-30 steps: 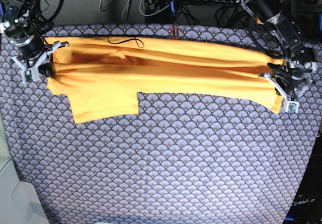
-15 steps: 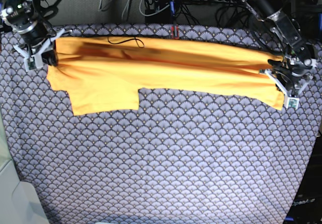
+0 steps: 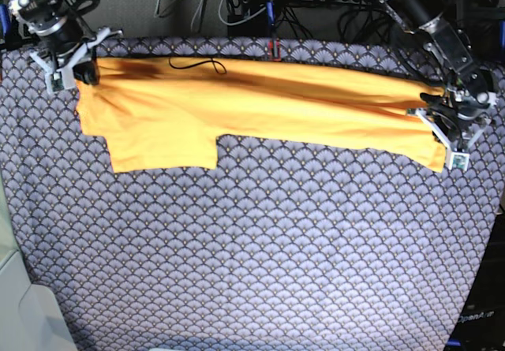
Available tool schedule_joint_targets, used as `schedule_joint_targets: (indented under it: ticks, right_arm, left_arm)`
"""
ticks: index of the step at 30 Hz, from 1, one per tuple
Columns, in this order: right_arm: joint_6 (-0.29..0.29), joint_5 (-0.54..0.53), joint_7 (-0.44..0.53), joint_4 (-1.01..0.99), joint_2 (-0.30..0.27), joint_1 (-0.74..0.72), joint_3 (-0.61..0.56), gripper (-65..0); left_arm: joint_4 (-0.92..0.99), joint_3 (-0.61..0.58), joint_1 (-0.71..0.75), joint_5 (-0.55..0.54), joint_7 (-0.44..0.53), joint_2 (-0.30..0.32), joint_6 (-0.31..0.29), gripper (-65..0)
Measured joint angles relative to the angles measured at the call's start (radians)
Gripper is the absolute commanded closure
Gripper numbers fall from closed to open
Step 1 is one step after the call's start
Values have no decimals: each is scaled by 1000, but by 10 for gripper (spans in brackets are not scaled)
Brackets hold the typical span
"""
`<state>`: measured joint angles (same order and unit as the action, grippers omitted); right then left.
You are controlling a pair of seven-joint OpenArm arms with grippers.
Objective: Fold the T-shirt properly
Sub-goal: 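Lay the folded hem onto the collar edge and open both grippers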
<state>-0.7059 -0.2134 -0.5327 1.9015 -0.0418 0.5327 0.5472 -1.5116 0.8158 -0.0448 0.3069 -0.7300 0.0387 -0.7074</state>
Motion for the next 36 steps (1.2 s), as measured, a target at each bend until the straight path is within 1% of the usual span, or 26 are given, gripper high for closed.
schedule_joint_targets:
  ticks: [2,4,6,16,19,20,21,23,25,26,27,28,29,32,34,36]
  right_arm:
    - [0,0,10,0,12,-3,23,-6]
    - [0,21,19,0,30,-3,53,-6]
    - [0,35,20,0,37,-3,70,-6]
    - [0,43,10,0,39,-4,73,-10]
    - [0,47,10,0,54,-5,77,-10]
    - [0,51,8,0,56,-5,77,-11]
    - [0,50,5,0,56,-5,76,-11]
    - [0,50,6,0,56,-6,78,-21]
    - [0,50,-1,0,55,-6,78,-60]
    - [0,51,-15,0,56,-5,79,-92]
    - [0,52,-34,-1,55,-6,79,-121]
    - [0,54,-43,-1,55,-6,79,-151]
    - [0,53,-43,-1,55,-6,79,-186]
    - [0,53,-43,-1,55,-5,79,-275]
    - [0,53,-40,-1,55,-6,79,-302]
    - [0,53,-39,-1,55,-6,81,-308]
  left_arm:
    - [0,0,7,-1,1,2,0,0]
    - [0,0,19,-3,-1,3,0,0]
    - [1,0,22,-5,-3,2,-1,0]
    - [2,0,13,-4,1,2,-1,0]
    - [5,0,13,-3,1,3,-1,0]
    - [15,0,13,-2,5,3,0,-18]
    - [32,0,11,0,8,5,0,-54]
    - [58,0,11,4,8,8,0,-154]
    - [71,11,10,0,9,18,0,-265]
    - [72,31,7,-1,13,20,3,-321]
    - [73,55,7,-3,17,19,4,-365]
    - [74,73,5,-4,16,18,4,-395]
    - [74,85,5,-4,16,19,4,-412]
    - [72,92,5,-3,15,19,4,-412]
    - [72,93,5,-3,15,19,4,-412]
    - [72,128,3,-7,16,15,1,-412]
